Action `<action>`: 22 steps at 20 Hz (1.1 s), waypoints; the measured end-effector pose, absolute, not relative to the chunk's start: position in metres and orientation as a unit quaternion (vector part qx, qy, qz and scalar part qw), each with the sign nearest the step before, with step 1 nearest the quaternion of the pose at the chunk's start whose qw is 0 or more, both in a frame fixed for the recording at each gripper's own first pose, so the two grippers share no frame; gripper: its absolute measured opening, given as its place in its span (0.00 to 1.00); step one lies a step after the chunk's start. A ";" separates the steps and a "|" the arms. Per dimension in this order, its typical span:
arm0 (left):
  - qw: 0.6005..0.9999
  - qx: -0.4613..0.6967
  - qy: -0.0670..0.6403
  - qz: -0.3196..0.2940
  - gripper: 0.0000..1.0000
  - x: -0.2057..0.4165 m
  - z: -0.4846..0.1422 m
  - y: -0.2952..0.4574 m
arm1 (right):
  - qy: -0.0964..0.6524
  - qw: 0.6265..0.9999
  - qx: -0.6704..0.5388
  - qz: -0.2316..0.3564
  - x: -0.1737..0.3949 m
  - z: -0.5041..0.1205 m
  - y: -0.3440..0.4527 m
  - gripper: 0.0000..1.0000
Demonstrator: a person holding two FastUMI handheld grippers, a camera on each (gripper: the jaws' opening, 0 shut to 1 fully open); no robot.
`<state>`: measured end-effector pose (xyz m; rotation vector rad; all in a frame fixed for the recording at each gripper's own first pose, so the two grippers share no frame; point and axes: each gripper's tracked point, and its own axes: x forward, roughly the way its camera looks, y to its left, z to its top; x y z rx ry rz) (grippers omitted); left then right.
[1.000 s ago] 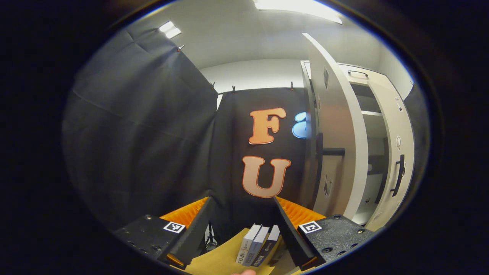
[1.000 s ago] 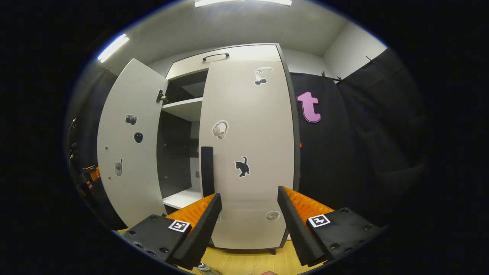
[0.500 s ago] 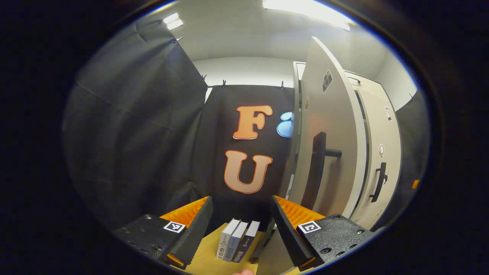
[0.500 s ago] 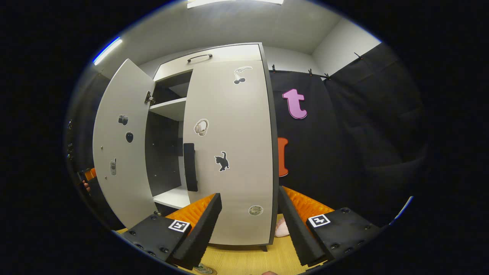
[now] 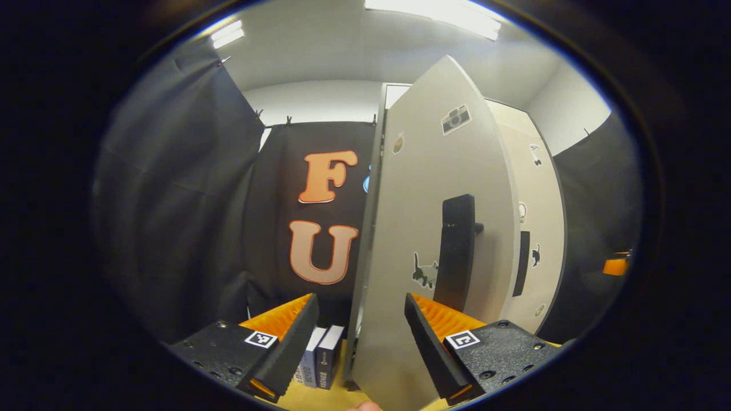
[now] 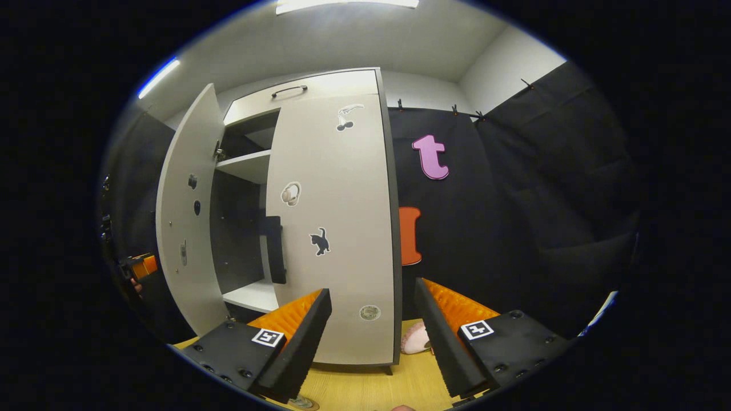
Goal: Grasp the bottle in the cabinet with the left hand and place it on the coaster, then close the right door with the right hand and the left door with the left hand.
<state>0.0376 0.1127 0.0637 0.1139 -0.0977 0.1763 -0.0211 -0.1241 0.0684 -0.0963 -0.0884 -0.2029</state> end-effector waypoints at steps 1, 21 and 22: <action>0.995 0.053 -0.042 0.077 0.92 0.045 0.058 0.104 | -0.044 0.992 -0.048 -0.105 -0.023 0.069 -0.126 0.97; 0.999 0.039 -0.025 -0.019 0.94 0.101 0.040 0.013 | -0.031 0.988 -0.033 -0.145 -0.050 0.064 -0.149 0.97; 0.999 0.039 -0.024 -0.021 0.98 0.106 0.038 0.009 | -0.031 0.988 -0.034 -0.150 -0.053 0.065 -0.151 0.97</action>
